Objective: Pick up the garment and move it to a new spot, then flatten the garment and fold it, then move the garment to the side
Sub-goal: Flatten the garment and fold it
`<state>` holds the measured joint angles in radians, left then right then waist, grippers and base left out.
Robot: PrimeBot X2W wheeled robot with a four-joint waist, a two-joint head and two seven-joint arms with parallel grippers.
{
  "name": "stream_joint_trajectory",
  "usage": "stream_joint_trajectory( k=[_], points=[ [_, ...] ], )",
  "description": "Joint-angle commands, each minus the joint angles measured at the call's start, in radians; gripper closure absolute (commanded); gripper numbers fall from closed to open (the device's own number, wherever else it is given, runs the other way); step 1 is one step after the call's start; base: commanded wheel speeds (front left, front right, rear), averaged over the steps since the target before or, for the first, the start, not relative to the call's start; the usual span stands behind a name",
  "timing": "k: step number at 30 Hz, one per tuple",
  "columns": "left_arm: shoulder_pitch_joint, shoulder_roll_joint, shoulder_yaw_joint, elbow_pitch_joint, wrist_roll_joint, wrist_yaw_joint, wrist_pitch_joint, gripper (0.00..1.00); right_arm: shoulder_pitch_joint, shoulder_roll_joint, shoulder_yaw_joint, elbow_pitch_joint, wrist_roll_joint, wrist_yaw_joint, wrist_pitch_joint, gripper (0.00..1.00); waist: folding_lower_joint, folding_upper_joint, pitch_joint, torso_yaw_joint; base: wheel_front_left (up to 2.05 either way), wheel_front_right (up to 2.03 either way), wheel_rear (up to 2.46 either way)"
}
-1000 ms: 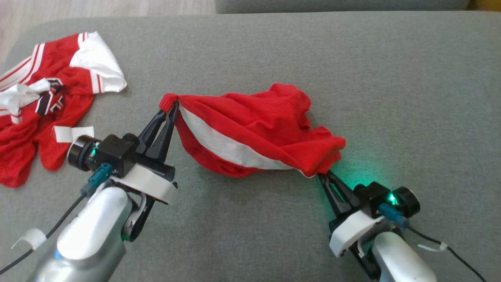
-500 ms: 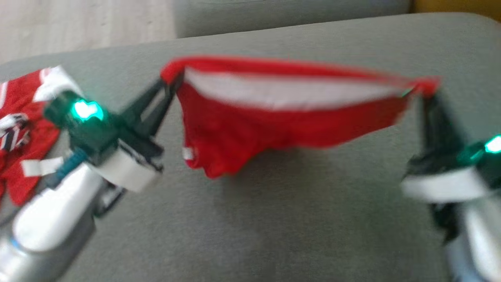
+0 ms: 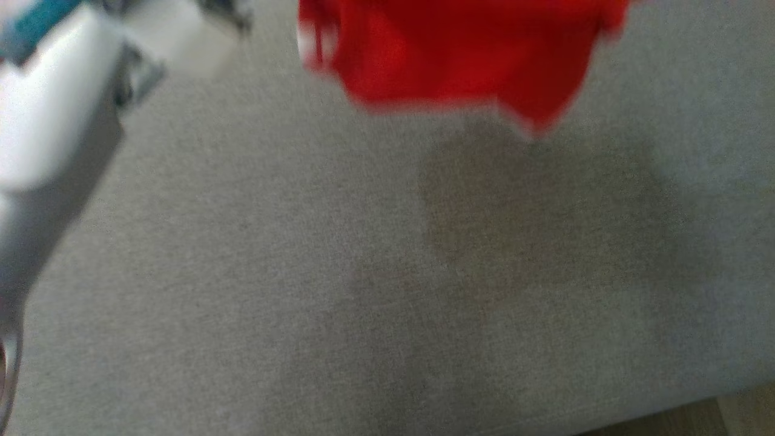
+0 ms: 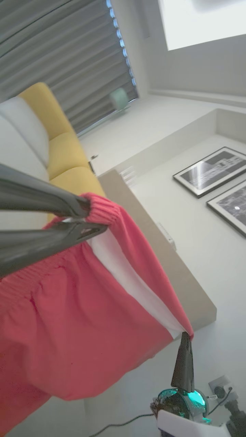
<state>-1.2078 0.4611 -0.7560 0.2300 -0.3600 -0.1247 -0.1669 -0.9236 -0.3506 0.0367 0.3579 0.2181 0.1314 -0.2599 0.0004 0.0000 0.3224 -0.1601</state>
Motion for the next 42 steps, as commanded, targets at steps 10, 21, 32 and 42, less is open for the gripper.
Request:
stream_joint_trajectory(
  k=[10,21,32,42],
  points=[
    [-0.110,-0.061,0.086,0.055,0.126,0.058,-0.094,1.00,-0.037,-0.033,-0.060,-0.077,-0.069,-0.001,-0.002,1.00,-0.0004,0.0000,0.109,-0.011,0.00,0.00,0.00],
    [0.496,-0.009,0.017,-0.055,0.087,0.047,-0.095,1.00,0.473,0.007,-0.069,-0.142,0.028,-0.001,-0.002,1.00,-0.0004,0.0000,0.041,-0.027,0.00,0.00,0.00],
    [0.844,0.031,-0.087,-0.102,0.001,0.026,-0.042,1.00,0.886,0.021,-0.131,-0.326,0.033,-0.001,0.035,1.00,-0.0004,0.0000,-0.062,-0.032,0.00,0.00,0.00],
    [0.836,0.022,-0.096,-0.221,-0.089,0.013,0.043,1.00,0.974,0.061,-0.218,-0.462,0.067,-0.001,0.146,1.00,-0.0004,0.0000,-0.043,0.012,0.00,0.00,0.00]
  ],
)
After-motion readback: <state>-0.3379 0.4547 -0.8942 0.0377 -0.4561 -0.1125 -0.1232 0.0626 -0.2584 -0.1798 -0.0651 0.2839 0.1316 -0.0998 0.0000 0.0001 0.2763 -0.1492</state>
